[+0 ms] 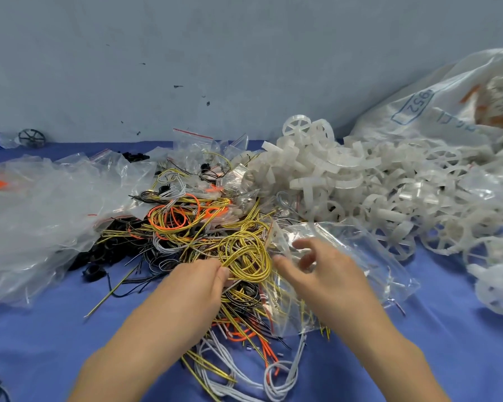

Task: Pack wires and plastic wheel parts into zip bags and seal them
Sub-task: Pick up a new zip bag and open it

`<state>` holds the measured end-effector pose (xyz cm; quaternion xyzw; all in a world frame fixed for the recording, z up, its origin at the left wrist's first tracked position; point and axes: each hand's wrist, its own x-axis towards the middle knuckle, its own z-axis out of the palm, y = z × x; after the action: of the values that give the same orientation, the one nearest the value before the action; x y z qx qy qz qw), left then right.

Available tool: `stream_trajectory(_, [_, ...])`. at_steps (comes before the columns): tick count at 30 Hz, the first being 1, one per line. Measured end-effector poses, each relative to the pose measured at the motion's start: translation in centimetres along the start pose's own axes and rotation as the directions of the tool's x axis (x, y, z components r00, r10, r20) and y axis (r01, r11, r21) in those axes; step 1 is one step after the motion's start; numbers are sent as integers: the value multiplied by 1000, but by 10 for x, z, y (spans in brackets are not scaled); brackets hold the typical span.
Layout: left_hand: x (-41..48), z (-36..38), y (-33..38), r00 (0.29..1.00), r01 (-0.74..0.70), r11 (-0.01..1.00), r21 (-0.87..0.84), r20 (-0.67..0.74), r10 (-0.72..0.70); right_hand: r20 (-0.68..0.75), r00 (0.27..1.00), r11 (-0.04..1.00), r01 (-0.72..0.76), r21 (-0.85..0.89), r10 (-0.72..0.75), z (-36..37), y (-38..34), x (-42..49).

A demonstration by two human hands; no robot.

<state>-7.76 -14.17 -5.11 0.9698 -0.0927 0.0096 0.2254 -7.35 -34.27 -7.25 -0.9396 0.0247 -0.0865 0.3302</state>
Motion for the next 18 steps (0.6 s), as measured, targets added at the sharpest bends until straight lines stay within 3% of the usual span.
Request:
stream_trajectory(2, [0, -1, 3, 1000, 1, 999, 39, 3, -1, 3, 999, 995, 35, -92, -34, 3, -2, -3])
stream_trajectory(7, [-3, 0, 22, 995, -64, 994, 88, 81, 57, -129, 985, 993, 110, -49, -116, -4, -6, -11])
stream_trajectory(12, [3, 5, 44, 987, -102, 992, 75, 130, 91, -167, 962, 975, 201, -98, -215, -10, -20, -23])
stream_trajectory(15, [17, 12, 55, 967, -110, 990, -84, 221, 126, -167, 952, 963, 238, -126, -257, -14, -25, -28])
stream_trajectory(18, [31, 21, 64, 944, 48, 905, -423, 314, 97, -154, 944, 955, 275, -113, -290, -16, -24, -30])
